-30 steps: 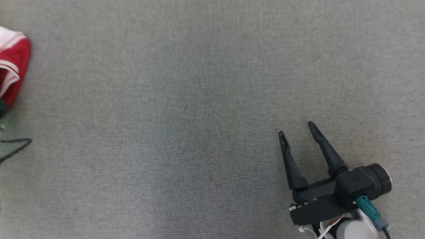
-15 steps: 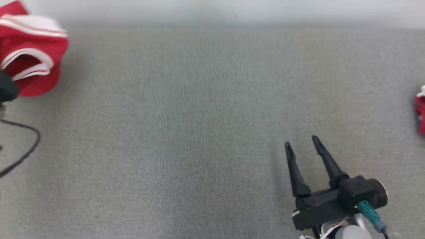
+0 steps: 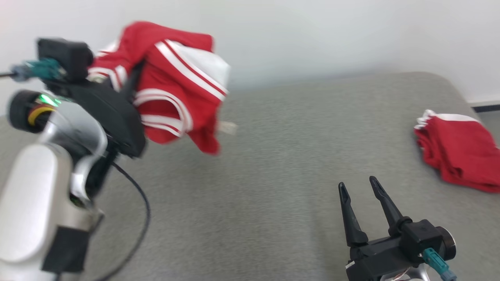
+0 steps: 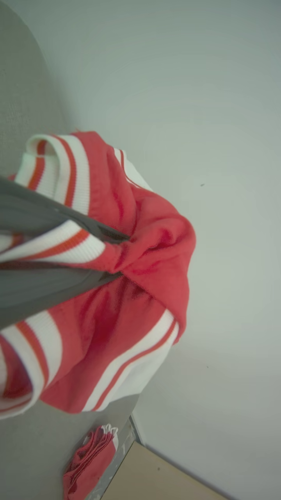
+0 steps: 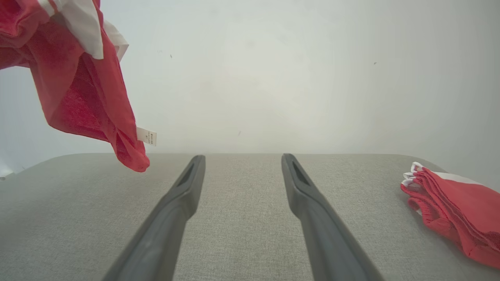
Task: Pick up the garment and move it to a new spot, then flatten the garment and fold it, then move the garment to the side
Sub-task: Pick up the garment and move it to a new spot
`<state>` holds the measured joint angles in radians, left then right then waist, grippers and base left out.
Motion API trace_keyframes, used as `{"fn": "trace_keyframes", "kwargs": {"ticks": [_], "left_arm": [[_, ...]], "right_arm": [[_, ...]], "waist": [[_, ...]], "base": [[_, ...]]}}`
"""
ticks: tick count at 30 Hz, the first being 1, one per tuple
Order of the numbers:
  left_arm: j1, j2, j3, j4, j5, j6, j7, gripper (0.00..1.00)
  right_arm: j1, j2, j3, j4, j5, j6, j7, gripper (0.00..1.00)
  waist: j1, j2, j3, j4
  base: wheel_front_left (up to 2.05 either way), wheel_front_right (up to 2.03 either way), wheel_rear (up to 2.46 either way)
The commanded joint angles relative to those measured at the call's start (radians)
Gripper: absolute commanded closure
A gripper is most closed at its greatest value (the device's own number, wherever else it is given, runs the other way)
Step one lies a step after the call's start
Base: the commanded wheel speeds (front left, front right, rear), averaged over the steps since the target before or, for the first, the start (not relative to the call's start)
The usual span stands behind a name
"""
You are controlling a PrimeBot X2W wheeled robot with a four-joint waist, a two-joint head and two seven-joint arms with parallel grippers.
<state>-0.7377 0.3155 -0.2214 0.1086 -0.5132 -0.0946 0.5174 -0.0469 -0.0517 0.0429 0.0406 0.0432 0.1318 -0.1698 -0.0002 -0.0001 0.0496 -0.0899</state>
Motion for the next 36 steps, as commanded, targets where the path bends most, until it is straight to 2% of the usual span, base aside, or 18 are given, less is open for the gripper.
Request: {"fn": "trace_keyframes", "kwargs": {"ticks": [1,6,10,15,21,22,23,26,30,36], "left_arm": [[0.043,-0.021,-0.018,-0.043,-0.001,0.012,0.002,1.0],[0.102,-0.07,-0.059,-0.083,0.005,0.034,-0.017,1.0],[0.159,-0.123,-0.091,-0.04,0.006,0.053,-0.057,1.0],[0.216,-0.174,-0.14,0.108,0.017,0.052,-0.116,1.0],[0.231,-0.182,-0.175,0.319,0.089,0.083,-0.224,1.0],[0.23,-0.19,-0.181,0.347,0.098,0.086,-0.241,0.15],[0.229,-0.196,-0.184,0.371,0.101,0.091,-0.258,0.0],[0.236,-0.213,-0.188,0.416,0.093,0.089,-0.313,0.0],[0.261,-0.227,-0.181,0.417,0.094,0.093,-0.443,0.0],[0.33,-0.241,-0.178,0.358,0.06,0.051,-0.623,0.0]], "right_arm": [[0.009,0.003,0.006,-0.004,0.005,-0.003,-0.001,0.0],[0.015,0.003,0.011,-0.009,0.006,-0.002,0.004,0.0],[0.008,0.003,0.027,-0.007,0.013,-0.002,0.002,0.0],[-0.013,0.003,0.056,0.0,0.021,-0.002,-0.004,0.0],[-0.015,0.003,0.055,0.009,0.019,-0.002,-0.008,0.0],[-0.012,0.003,0.053,0.011,0.018,-0.002,-0.008,0.0],[-0.008,0.003,0.051,0.013,0.017,-0.002,-0.008,0.0],[0.001,0.003,0.048,0.016,0.014,-0.002,-0.005,0.0],[0.009,0.003,0.037,0.012,0.008,-0.002,-0.002,0.0],[0.035,0.003,-0.013,-0.001,-0.005,-0.002,0.008,0.0]], "waist": [[0.0002,0.0001,-0.019,-0.142],[0.0002,0.0001,0.0,-0.209],[0.0002,0.0001,0.021,-0.266],[0.0002,0.0001,0.041,-0.322],[0.0002,0.0001,0.048,-0.337],[0.0002,0.0001,0.047,-0.332],[0.0002,0.0001,0.045,-0.326],[0.0002,0.0001,0.037,-0.298],[0.0002,0.0001,0.021,-0.249],[0.0002,0.0001,0.005,-0.156]], "base": [[0.0,0.0,0.0],[0.0,0.0,0.0],[0.0,0.0,0.0],[0.0,0.0,0.0],[0.0,0.0,0.0],[0.0,0.0,0.0],[0.0,0.0,0.0],[0.0,0.0,0.0],[0.0,0.0,0.0],[0.0,0.0,0.0]]}}
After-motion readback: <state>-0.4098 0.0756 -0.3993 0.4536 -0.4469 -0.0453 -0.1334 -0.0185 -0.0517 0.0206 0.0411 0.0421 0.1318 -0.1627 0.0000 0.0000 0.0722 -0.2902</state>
